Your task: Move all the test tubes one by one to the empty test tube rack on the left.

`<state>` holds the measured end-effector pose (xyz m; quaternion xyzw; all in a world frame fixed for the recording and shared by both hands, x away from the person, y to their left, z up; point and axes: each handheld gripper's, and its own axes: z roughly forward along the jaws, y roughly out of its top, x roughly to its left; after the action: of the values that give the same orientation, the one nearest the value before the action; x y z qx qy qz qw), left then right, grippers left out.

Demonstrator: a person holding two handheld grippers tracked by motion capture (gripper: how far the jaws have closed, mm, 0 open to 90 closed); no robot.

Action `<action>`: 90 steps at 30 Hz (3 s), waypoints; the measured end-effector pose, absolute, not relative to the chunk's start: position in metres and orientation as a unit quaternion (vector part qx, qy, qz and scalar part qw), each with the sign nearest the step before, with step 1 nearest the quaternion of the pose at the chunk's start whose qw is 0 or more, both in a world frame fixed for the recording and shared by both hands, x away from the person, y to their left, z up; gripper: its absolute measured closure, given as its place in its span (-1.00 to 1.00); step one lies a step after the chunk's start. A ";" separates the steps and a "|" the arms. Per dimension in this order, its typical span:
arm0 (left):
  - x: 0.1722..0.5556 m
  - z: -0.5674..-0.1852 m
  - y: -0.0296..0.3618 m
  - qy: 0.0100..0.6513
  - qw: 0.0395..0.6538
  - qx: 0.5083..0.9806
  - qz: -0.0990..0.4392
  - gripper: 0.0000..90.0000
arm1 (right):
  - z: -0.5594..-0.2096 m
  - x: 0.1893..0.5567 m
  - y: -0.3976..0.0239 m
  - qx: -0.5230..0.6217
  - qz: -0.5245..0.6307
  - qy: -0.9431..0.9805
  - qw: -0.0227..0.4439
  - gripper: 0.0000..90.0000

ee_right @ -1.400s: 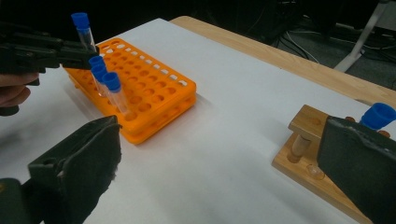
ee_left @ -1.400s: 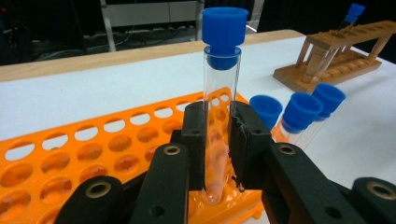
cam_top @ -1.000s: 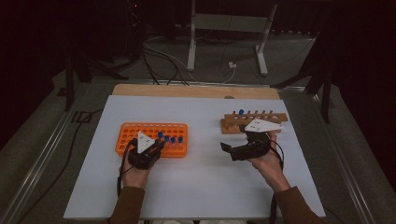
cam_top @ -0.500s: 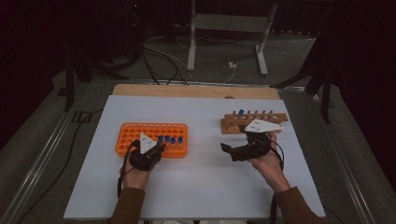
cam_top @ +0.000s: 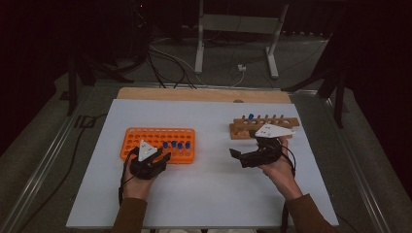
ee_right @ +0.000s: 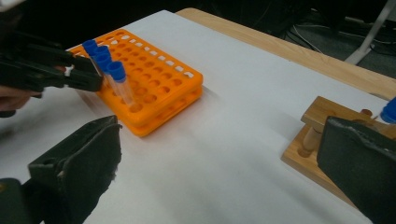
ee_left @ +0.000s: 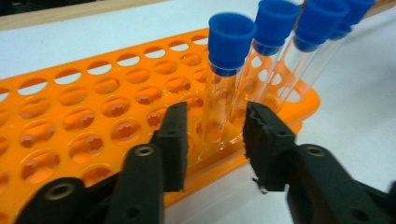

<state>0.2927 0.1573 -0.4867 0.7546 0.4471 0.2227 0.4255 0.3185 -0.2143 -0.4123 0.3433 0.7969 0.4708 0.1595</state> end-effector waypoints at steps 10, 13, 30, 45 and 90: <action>0.272 -0.464 0.185 0.439 0.500 0.713 0.220 -0.09 | -0.409 0.318 -0.219 0.346 0.473 0.793 0.163 -1.00; 0.263 -0.461 0.189 0.441 0.508 0.704 0.227 -0.29 | -0.407 0.319 -0.221 0.350 0.479 0.789 0.162 -1.00; 0.252 -0.451 0.202 0.468 0.492 0.691 0.249 -0.98 | -0.377 0.326 -0.227 0.361 0.486 0.771 0.198 -1.00; 0.252 -0.452 0.208 0.473 0.491 0.685 0.255 -0.98 | -0.372 0.360 -0.227 0.384 0.464 0.768 0.217 -1.00; 0.256 -0.458 0.210 0.486 0.477 0.691 0.244 -0.98 | -0.445 0.434 -0.234 0.470 0.384 0.767 0.208 0.66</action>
<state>0.2565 0.2098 -0.4583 0.6909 0.4858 0.2440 0.4766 0.4345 -0.2335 -0.4453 0.4702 0.7669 0.3838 0.2085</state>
